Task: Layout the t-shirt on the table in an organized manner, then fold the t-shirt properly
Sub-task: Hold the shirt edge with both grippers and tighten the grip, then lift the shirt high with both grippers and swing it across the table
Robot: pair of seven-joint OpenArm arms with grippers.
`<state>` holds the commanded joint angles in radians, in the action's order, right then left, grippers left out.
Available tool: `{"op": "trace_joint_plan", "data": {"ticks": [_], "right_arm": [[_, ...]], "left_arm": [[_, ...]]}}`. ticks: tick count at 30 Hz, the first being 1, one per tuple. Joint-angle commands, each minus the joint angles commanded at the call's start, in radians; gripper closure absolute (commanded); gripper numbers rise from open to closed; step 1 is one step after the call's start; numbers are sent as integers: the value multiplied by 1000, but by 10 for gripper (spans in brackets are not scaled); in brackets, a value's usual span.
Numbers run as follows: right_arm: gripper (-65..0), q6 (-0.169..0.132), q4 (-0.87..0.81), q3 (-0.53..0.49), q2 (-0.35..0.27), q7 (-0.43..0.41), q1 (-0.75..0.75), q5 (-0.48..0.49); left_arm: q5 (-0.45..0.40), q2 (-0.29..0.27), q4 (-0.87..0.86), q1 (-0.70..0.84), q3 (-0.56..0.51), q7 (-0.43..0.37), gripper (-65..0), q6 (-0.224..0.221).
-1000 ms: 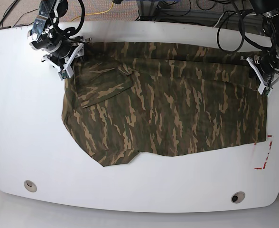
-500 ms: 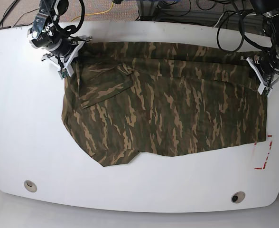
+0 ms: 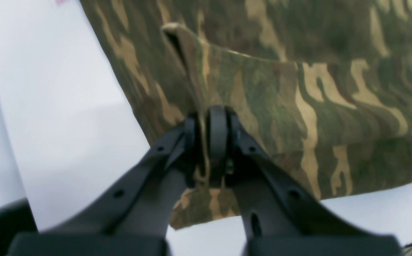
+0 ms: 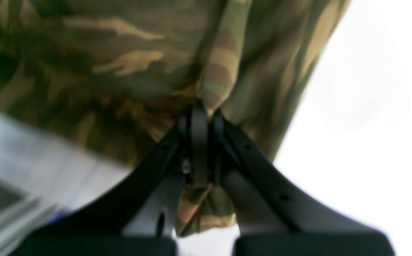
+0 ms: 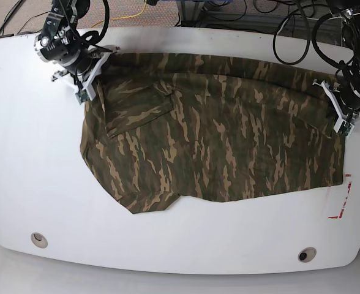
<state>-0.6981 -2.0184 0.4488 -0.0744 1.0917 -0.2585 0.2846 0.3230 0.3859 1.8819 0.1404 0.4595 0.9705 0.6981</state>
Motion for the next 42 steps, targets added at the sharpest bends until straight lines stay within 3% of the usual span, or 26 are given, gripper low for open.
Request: {"op": "trace_joint_plan", "data": {"ticks": [9, 17, 21, 26, 32, 37, 42], "right_arm": [[0, 0, 41, -2, -61, 84, 290, -2], [0, 0, 226, -11, -130, 130, 605, -2], [0, 0, 370, -98, -187, 133, 825, -3], [0, 0, 512, -186, -238, 133, 1111, -2], [0, 0, 761, -344, -265, 120, 1544, -3], [0, 0, 913, -456, -265, 72, 1817, -3], [0, 0, 980, -520, -265, 66, 1817, 3]], "left_arm": [[-31, 3, 6, -239, -28, 11, -24, 0], [-103, -2, 8, -580, -94, 84, -25, 0], [-115, -3, 8, -767, -126, 91, -26, 0], [-112, -31, -12, -1036, -141, 170, -29, -24], [-114, -54, -218, -1433, -193, 190, -29, -50], [-112, -55, -440, -1694, -215, 127, -29, -53], [-109, -55, -631, -1701, -269, 75, -29, -45]]}}
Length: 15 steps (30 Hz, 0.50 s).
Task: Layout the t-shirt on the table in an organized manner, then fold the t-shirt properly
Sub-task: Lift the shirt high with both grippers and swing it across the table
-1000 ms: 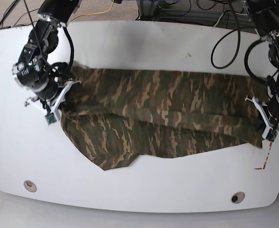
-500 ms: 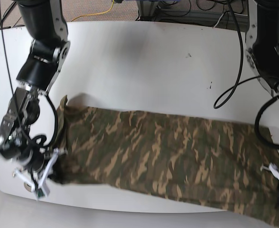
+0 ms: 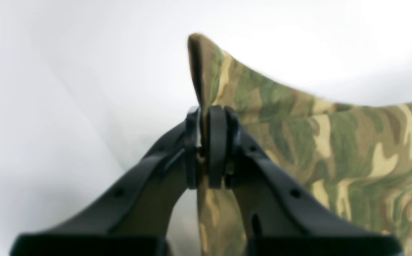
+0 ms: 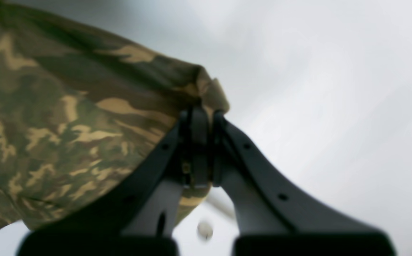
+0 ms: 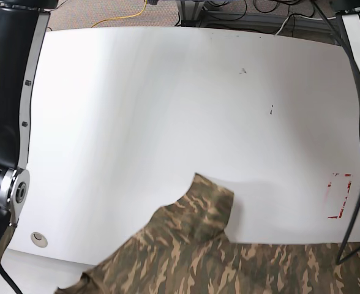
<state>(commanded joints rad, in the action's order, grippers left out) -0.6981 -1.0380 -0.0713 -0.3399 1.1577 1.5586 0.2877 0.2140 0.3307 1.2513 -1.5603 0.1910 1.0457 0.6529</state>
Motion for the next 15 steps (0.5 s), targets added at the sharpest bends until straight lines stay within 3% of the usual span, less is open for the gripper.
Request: {"op": "trace_joint_plan", "data": {"ticks": [10, 15], "right_arm": [[0, 0, -40, 0, -34, 37, 0, 2], [0, 0, -163, 2, -55, 84, 0, 2]], "left_arm": [[2, 6, 48, 0, -3, 3, -29, 2], [6, 38, 103, 0, 0, 64, -29, 2]]}}
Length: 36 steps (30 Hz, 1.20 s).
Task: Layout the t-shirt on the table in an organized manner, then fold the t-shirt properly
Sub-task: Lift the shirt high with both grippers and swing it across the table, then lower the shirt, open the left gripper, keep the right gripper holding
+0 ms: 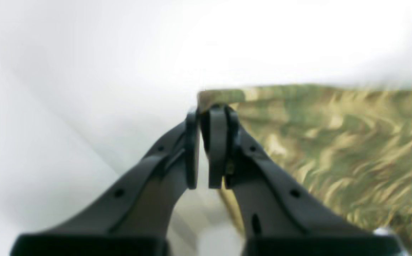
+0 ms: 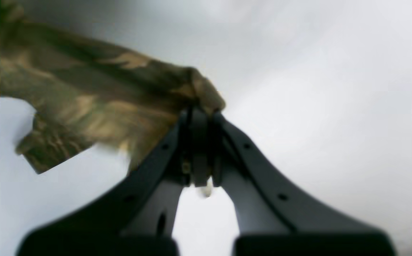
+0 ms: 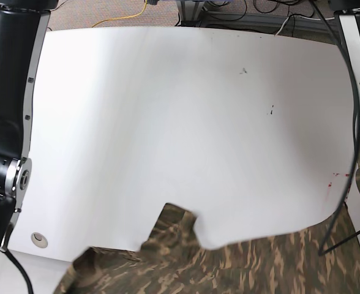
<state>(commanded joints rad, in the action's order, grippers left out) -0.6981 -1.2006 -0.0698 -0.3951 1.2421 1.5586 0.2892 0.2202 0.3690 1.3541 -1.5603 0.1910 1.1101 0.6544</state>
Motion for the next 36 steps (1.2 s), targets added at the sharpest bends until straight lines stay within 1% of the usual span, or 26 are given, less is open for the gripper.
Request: {"op": "trace_joint_plan", "data": {"ticks": [2, 3, 5, 6, 9, 14, 17, 18, 19, 22, 25, 26, 29, 34, 36], "right_arm": [[0, 0, -44, 25, -2, 32, -34, 0], [0, 0, -80, 57, -2, 51, -66, 0], [0, 0, -118, 91, 2, 69, -105, -2], [0, 0, -150, 106, 3, 80, -137, -3], [0, 0, -212, 115, -2, 98, -198, -2], [0, 0, -288, 121, -25, 106, -318, 0], [0, 0, -362, 170, -29, 115, -418, 0], [0, 0, -397, 201, -29, 133, -475, 0], [0, 0, -411, 210, -29, 141, -499, 0], [0, 0, -454, 239, -25, 149, -597, 0], [0, 0, -514, 265, -21, 147, -728, 0], [0, 0, -543, 284, -18, 147, -780, 0], [0, 0, -600, 322, 15, 146, -897, 0], [0, 0, -680, 373, 81, 143, -1085, 0], [0, 0, -707, 385, 103, 137, -1147, 0]], "left_arm": [[18, 3, 29, 0, 0, 23, -29, 0], [38, 5, 49, 0, 2, 32, -29, 0], [61, 8, 75, 10, 2, 40, -29, 0], [80, 23, 103, 41, 2, 52, -29, -2], [112, 34, 160, 103, 2, 81, -29, -5], [117, 37, 233, 231, 3, 86, -29, -2], [117, 48, 299, 324, 25, 97, -29, -2], [117, 61, 333, 381, 48, 117, -29, -2], [117, 66, 347, 407, 58, 127, -29, -2], [117, 68, 382, 479, 84, 152, -29, 0], [118, 68, 431, 582, 95, 167, -29, 2], [118, 69, 456, 622, 95, 170, -29, 6], [118, 71, 505, 729, 112, 169, -29, 23], [118, 63, 522, 914, 164, 169, -29, 44], [118, 48, 522, 972, 183, 169, -29, 44]]}}
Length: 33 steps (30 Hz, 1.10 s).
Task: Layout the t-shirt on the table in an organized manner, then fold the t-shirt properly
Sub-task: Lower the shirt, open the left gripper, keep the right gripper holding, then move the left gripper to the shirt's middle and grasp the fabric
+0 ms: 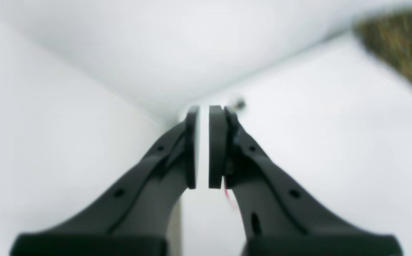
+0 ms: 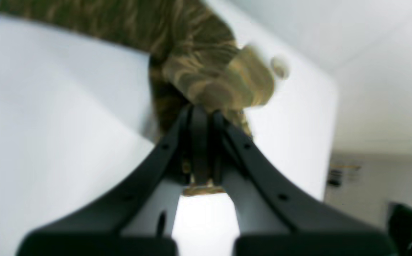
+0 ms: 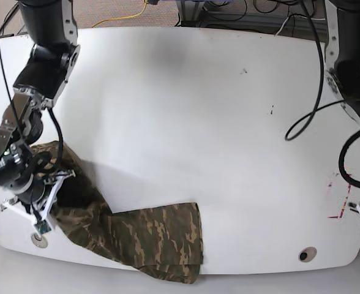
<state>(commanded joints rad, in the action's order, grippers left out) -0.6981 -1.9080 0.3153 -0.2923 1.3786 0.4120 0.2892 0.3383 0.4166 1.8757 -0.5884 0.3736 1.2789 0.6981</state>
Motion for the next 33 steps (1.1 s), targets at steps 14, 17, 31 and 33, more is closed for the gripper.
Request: {"op": "trace_joint_plan", "data": {"ticks": [14, 17, 31, 33], "right_arm": [[0, 0, -100, 43, 121, -114, -370, -2], [0, 0, -110, 41, 123, -114, -417, -2], [0, 0, -110, 37, 245, -120, -677, 0], [0, 0, -110, 32, 264, -120, -717, 2]], "left_arm": [[-3, -129, 14, 358, 29, -114, -31, 0], [-5, -158, 14, 382, -8, -133, -32, 0], [-8, -209, 11, 400, -58, -143, -32, 0], [-8, -213, 11, 400, -63, -143, -36, 0]]}}
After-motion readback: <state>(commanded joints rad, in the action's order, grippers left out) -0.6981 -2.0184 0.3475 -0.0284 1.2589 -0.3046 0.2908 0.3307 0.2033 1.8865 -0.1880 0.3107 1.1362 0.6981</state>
